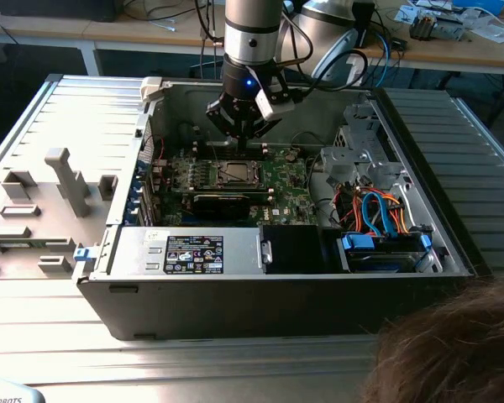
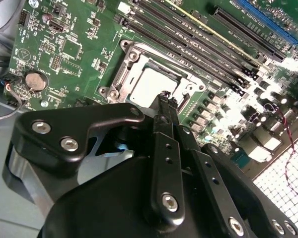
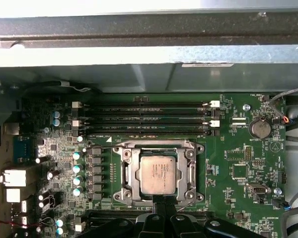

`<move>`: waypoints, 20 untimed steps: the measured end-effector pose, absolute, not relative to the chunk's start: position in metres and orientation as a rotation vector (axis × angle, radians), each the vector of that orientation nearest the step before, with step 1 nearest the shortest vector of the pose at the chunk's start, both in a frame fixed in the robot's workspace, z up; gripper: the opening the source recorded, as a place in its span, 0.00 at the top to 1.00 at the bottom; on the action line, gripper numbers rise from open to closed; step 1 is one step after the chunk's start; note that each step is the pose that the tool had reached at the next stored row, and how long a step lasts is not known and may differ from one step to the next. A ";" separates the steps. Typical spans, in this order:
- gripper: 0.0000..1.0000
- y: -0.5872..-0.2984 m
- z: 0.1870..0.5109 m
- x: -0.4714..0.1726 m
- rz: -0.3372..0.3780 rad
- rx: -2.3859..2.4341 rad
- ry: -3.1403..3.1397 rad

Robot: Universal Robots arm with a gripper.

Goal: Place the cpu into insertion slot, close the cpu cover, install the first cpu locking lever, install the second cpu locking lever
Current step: 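Install the first cpu locking lever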

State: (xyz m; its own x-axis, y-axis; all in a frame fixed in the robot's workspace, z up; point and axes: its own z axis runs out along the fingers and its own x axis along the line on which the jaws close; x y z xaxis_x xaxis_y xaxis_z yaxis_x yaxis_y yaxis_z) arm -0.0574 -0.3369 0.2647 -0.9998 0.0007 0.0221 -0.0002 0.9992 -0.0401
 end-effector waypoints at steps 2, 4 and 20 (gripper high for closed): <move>0.89 -0.337 0.265 -0.057 0.063 0.013 -3.119; 0.89 -0.337 0.265 -0.057 0.063 0.035 -3.119; 0.89 -0.337 0.265 -0.057 0.064 0.142 -3.117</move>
State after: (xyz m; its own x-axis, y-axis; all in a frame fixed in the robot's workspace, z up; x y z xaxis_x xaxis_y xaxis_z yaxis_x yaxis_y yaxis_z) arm -0.0574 -0.3369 0.2646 -0.9957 -0.0905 0.0221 -0.0913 0.9950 -0.0401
